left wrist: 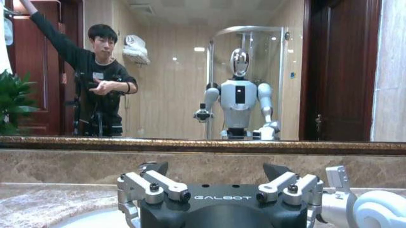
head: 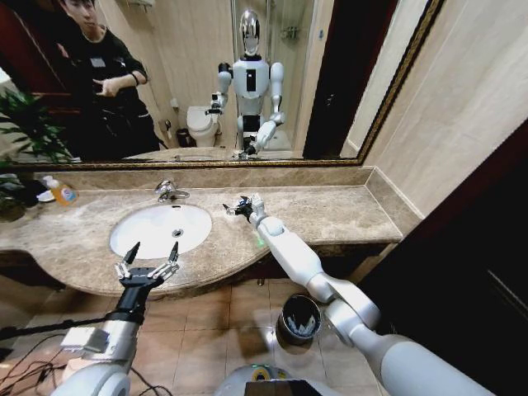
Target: Pick up the trash from the sink and place it in the trash bin.
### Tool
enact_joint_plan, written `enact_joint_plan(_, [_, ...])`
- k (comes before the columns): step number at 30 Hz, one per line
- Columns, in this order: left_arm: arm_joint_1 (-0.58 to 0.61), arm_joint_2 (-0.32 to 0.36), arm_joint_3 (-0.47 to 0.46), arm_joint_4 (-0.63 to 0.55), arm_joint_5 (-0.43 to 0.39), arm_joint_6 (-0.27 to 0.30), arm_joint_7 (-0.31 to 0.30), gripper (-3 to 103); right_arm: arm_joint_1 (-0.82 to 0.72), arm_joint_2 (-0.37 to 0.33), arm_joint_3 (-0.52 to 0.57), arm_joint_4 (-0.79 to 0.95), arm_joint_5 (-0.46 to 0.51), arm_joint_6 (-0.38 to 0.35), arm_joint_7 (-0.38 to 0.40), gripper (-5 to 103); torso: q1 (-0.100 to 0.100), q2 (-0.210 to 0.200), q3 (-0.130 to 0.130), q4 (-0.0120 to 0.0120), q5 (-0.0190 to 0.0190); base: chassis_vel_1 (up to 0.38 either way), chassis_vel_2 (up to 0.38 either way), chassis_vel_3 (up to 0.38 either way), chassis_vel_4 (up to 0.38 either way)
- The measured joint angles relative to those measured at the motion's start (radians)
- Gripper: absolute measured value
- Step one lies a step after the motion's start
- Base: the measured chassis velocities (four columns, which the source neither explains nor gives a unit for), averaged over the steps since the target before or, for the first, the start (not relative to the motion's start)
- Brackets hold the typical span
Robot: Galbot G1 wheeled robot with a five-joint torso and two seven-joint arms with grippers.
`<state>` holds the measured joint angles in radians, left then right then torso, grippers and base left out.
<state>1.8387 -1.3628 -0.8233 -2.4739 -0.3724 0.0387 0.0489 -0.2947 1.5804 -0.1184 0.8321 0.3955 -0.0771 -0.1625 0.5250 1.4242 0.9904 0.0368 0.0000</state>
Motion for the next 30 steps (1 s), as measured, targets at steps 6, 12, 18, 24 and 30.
enact_joint_plan(6, [0.0,0.0,0.0,0.0,0.0,0.0,0.0,100,0.004,0.003,-0.004,-0.039,0.002,0.005,-0.002,100,0.0,0.0,0.0,-0.0001,0.0,0.0,0.0,0.0,0.0])
enact_joint_plan(12, [0.0,0.0,0.0,0.0,0.0,0.0,0.0,100,0.004,0.007,-0.002,-0.056,-0.006,0.017,-0.007,91,0.0,0.0,0.0,-0.0001,0.0,0.0,0.0,0.0,0.0])
enact_joint_plan(18, [0.0,0.0,0.0,0.0,0.0,0.0,0.0,100,0.007,0.016,0.002,-0.063,-0.013,0.028,-0.007,64,0.0,0.0,0.0,0.0,0.0,0.0,0.0,0.0,0.0])
enact_joint_plan(24, [0.0,0.0,0.0,0.0,0.0,0.0,0.0,100,0.007,0.016,0.009,-0.053,-0.019,0.03,-0.004,44,0.0,0.0,0.0,0.0,0.0,0.0,0.0,0.0,0.0])
enact_joint_plan(30, [0.0,0.0,0.0,0.0,0.0,0.0,0.0,100,0.015,0.02,0.009,-0.058,-0.022,0.03,-0.004,42,0.0,0.0,0.0,0.0,0.0,0.0,0.0,0.0,0.0])
